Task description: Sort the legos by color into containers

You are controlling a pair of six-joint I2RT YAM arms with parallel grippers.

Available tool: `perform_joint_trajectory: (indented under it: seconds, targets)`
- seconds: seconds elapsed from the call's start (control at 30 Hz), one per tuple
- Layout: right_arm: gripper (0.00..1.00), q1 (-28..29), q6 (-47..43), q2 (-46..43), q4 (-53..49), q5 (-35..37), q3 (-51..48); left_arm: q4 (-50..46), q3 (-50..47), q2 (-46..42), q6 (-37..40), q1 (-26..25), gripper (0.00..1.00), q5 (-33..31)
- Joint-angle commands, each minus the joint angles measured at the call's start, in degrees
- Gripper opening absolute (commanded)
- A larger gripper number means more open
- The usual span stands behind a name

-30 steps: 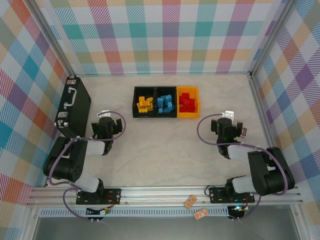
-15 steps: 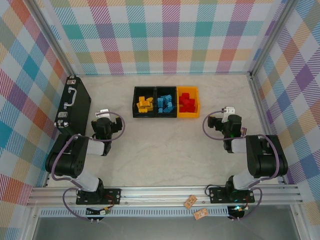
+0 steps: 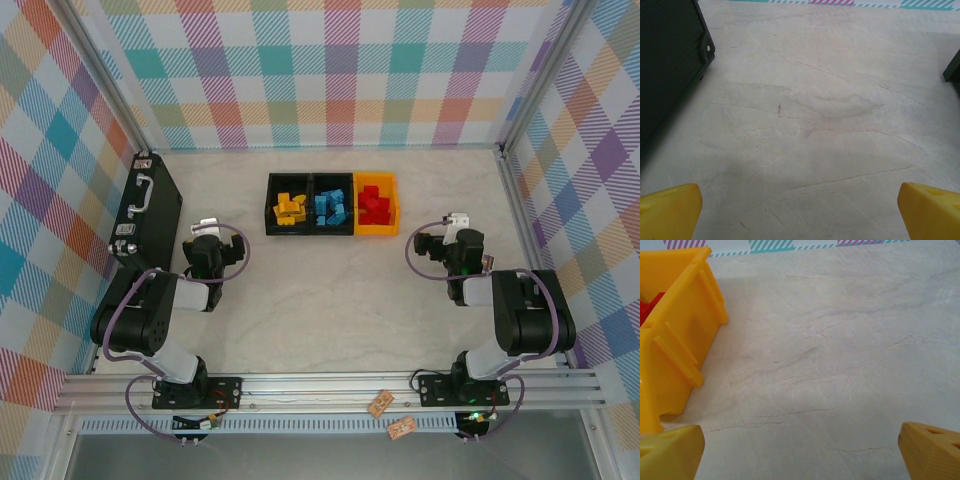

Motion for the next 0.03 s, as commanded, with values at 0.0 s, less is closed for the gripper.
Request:
perform_joint_trajectory:
  seconds: [0.0]
  targets:
    - [0.99, 0.12, -0.01, -0.18, 1.88, -1.16, 0.61, 2.39, 0.04, -0.24, 0.43, 0.68, 1.0, 0.86]
